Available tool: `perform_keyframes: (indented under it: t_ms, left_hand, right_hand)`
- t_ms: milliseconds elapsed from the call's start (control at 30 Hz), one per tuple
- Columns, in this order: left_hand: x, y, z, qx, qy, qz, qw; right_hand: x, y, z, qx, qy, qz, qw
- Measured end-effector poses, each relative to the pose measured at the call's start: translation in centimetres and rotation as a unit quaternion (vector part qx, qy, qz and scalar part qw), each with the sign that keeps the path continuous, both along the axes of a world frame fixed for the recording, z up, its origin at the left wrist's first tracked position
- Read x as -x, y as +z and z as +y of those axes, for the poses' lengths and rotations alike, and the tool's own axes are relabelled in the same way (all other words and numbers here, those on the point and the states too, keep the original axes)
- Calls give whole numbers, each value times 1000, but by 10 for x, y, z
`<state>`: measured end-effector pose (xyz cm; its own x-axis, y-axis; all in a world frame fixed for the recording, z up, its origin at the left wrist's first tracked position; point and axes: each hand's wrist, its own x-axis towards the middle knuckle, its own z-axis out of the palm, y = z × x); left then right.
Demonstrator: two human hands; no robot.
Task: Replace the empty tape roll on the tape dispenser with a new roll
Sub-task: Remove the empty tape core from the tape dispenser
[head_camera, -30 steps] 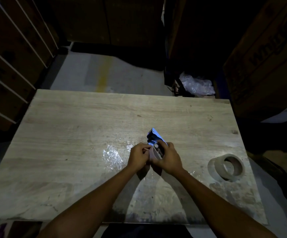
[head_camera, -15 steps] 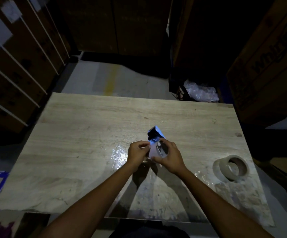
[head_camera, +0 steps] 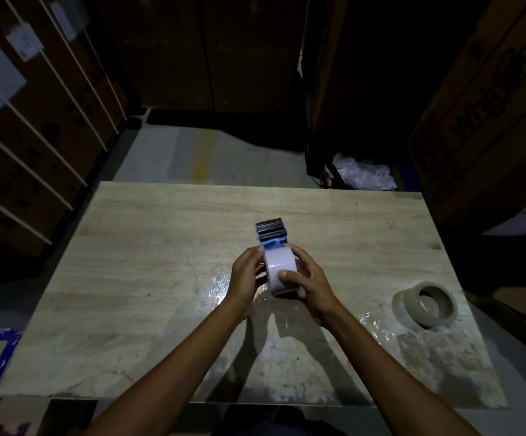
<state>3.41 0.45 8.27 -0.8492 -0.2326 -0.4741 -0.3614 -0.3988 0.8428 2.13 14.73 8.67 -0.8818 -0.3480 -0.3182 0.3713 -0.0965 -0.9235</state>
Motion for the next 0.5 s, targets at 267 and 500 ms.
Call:
perform_keyframes:
  t_ms: [267, 500]
  left_hand:
    - [-20, 35, -7, 136, -40, 128, 981]
    - [-31, 48, -7, 262, -6, 168, 950]
  right_hand:
    - [-11, 21, -17, 191, -93, -195, 957]
    - [-20, 25, -34, 264, -89, -214, 936]
